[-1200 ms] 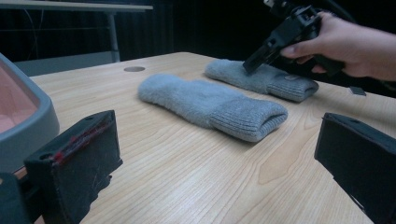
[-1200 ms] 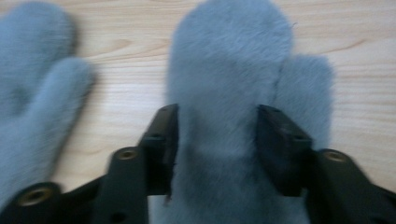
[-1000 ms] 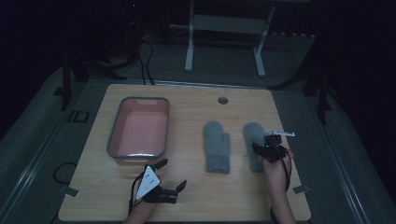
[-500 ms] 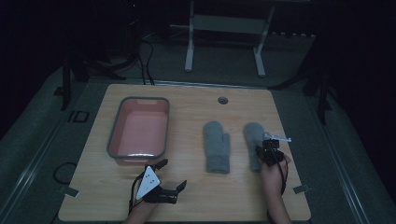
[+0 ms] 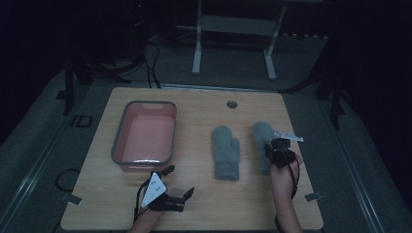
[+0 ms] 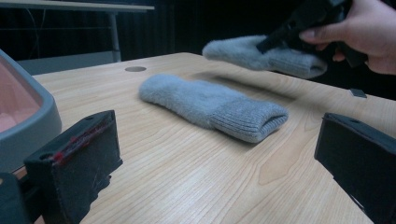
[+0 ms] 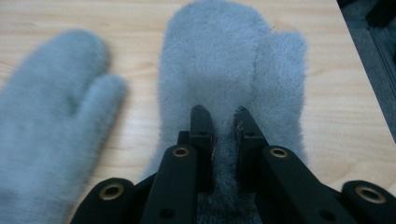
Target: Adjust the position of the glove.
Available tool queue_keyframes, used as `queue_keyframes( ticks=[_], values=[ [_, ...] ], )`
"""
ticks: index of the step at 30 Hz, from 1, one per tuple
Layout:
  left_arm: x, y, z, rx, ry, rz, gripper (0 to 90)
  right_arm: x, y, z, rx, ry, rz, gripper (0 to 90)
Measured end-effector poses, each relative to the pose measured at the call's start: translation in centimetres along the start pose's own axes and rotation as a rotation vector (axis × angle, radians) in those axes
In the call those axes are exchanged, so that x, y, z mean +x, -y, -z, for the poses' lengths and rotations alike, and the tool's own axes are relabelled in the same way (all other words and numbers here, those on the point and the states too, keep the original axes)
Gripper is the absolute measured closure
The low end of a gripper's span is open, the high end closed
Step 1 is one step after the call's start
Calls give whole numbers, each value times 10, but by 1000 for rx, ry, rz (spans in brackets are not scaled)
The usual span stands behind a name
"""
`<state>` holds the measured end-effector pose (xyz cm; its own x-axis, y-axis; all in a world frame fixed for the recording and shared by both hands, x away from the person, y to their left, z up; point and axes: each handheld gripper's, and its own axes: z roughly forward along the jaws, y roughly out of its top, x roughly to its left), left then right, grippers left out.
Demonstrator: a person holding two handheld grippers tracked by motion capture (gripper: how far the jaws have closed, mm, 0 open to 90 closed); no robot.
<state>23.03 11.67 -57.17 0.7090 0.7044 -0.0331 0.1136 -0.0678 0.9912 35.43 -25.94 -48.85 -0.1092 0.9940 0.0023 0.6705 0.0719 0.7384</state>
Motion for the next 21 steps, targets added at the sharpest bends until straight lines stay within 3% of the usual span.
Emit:
queue_keyframes(
  ticks=[8,9,10,11,15,21],
  values=[
    [0,0,0,-3,3,1,5,32,-11,9,-17,-68,-2,817],
    [0,0,0,-3,3,1,5,43,-13,9,-18,-83,-2,816],
    [0,0,0,-4,2,2,5,43,-13,9,-18,-83,-2,816],
    [0,0,0,-4,1,3,5,56,-13,9,-16,-106,5,816],
    [0,0,0,-3,2,0,5,75,-11,5,1,-135,15,815],
    [1,0,1,-8,-10,2,5,98,-12,0,1,-141,-6,815]
  ],
)
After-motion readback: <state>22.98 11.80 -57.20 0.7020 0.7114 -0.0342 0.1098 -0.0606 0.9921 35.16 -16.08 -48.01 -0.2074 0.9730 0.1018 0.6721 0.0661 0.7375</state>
